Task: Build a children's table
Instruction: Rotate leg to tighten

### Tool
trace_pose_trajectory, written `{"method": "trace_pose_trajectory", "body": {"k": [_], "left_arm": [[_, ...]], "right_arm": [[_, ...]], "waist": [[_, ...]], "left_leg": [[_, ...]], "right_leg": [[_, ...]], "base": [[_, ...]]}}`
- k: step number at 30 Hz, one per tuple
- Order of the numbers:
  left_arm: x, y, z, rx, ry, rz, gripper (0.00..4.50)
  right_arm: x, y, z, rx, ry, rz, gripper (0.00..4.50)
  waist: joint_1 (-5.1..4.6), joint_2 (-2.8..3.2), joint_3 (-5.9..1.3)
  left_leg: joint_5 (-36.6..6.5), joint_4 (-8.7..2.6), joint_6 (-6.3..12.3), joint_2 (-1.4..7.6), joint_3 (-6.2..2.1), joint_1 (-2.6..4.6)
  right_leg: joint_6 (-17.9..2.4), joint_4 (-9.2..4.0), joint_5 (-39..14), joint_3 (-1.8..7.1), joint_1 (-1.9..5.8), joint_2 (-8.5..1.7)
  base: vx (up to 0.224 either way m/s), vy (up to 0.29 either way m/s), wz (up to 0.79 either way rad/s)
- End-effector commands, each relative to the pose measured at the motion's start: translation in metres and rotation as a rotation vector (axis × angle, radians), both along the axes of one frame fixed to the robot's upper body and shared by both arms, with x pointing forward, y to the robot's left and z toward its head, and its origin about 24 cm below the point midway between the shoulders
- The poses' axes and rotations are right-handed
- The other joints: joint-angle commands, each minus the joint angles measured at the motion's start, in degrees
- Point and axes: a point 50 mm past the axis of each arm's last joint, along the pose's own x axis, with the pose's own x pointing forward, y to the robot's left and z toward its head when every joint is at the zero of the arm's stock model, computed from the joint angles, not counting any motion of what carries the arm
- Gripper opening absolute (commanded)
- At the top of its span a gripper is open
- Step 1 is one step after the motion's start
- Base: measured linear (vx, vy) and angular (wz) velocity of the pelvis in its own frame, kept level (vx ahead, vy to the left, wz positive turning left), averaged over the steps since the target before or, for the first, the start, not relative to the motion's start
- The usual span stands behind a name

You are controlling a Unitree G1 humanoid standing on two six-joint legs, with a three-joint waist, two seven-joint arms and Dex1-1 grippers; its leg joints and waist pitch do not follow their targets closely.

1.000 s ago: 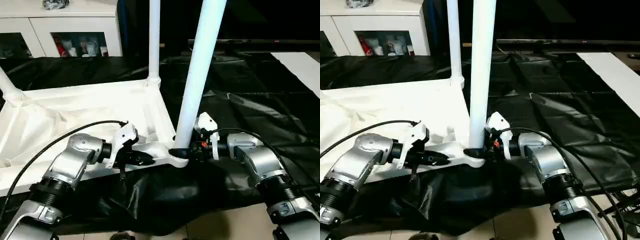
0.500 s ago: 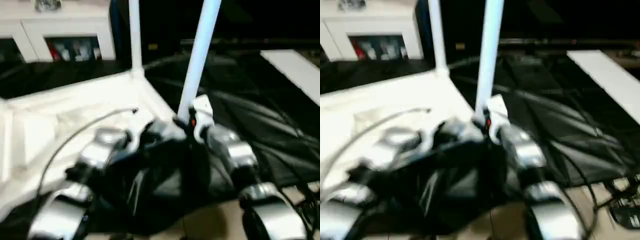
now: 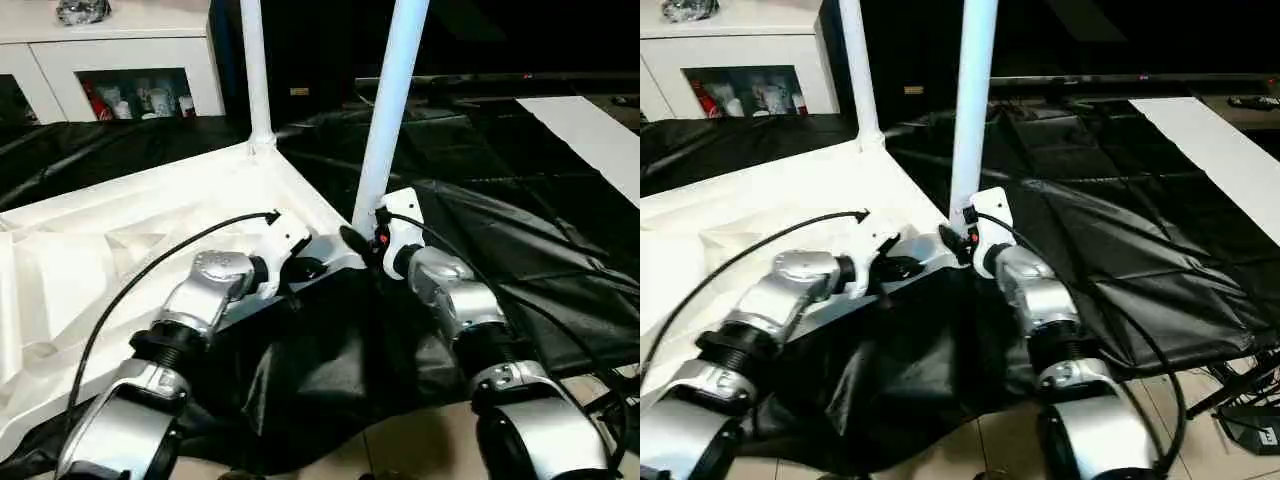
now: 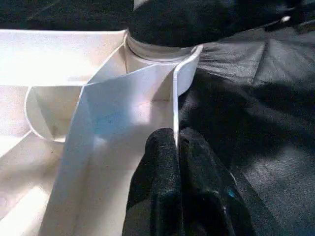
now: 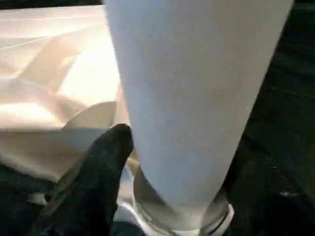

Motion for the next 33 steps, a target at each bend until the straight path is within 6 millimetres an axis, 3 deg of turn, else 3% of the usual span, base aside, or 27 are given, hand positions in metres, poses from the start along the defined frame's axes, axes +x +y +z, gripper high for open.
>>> {"method": "trace_pose_trajectory", "body": {"k": [1,3,9,12,16,18,21,23,29,33], "left_arm": [[0.000,-0.006,0.018,-0.080,-0.074,-0.078,0.00],[-0.005,-0.002,0.018,-0.085,-0.057,-0.138,0.00],[-0.024,0.006,0.019,-0.113,0.002,-0.314,0.00],[-0.028,0.008,0.019,-0.112,0.022,-0.344,0.00],[-0.033,0.014,0.018,-0.102,0.058,-0.381,0.00],[-0.035,0.017,0.017,-0.097,0.065,-0.385,0.00],[-0.036,0.019,0.017,-0.092,0.071,-0.385,0.00],[-0.036,0.019,0.017,-0.090,0.075,-0.386,0.00],[-0.031,0.018,0.016,-0.077,0.048,-0.325,0.00],[-0.009,0.012,0.018,-0.044,-0.032,-0.137,0.00]], "right_arm": [[-0.014,0.013,-0.010,0.013,0.057,0.194,3.19],[-0.019,0.005,-0.006,0.023,0.048,0.285,3.19],[-0.035,-0.013,-0.001,0.014,0.081,0.517,3.19],[-0.039,-0.018,-0.001,0.016,0.105,0.563,3.19],[-0.045,-0.025,-0.001,0.001,0.133,0.615,3.19],[-0.047,-0.027,-0.001,-0.004,0.147,0.635,2.94],[-0.048,-0.028,-0.001,-0.008,0.154,0.646,2.81],[-0.050,-0.028,-0.001,-0.009,0.161,0.657,2.48],[-0.051,-0.022,-0.004,-0.004,0.160,0.641,2.24],[-0.045,-0.009,-0.013,-0.003,0.126,0.490,2.15]], "waist": [[0.34,0.21,-3.94],[0.49,0.22,-4.03],[0.95,0.43,-4.02],[1.30,0.47,-3.88],[2.10,0.42,-3.69],[2.31,0.41,-3.57],[2.26,0.41,-3.60],[2.25,0.44,-3.63],[2.28,0.44,-3.74],[2.02,0.34,-3.58]], "left_leg": [[-14.8,-3.50,1.29,2.03,-0.65,0.57],[-13.4,-3.41,1.97,2.20,-0.58,0.49],[-13.1,-3.36,2.47,2.47,-0.44,0.60],[-14.2,-3.37,2.44,2.50,-0.29,0.81],[-15.9,-3.51,1.43,2.54,-0.40,1.09],[-16.1,-3.57,1.19,2.48,-0.37,1.21],[-16.5,-3.68,0.68,2.49,-0.52,1.12],[-16.6,-3.65,0.58,2.41,-0.56,1.08],[-15.6,-3.57,0.66,2.38,-0.55,1.03],[-17.2,-3.54,-0.06,2.10,-0.58,1.28]], "right_leg": [[-10.2,-4.58,-17.6,2.76,2.89,-4.67],[-11.4,-4.17,-14.6,2.77,3.05,-4.59],[-12.9,-3.80,-12.5,2.61,3.05,-4.38],[-12.9,-4.05,-14.4,2.70,2.75,-4.46],[-11.0,-4.55,-20.4,2.76,2.53,-4.66],[-10.4,-4.77,-21.3,2.79,2.32,-4.50],[-10.2,-4.71,-21.6,2.74,2.36,-4.53],[-10.1,-4.71,-21.6,2.74,2.39,-4.59],[-10.5,-4.61,-19.9,2.75,2.44,-4.59],[-9.4,-5.06,-23.3,2.73,2.17,-4.56]], "base": [[0.000,0.000,0.00],[0.000,0.000,0.00],[0.000,0.000,0.00],[0.000,0.000,0.00],[0.000,0.000,0.00],[0.000,0.000,0.00],[0.000,0.000,0.00],[0.000,0.000,0.00],[0.000,0.000,0.00],[0.000,0.000,0.00]]}}
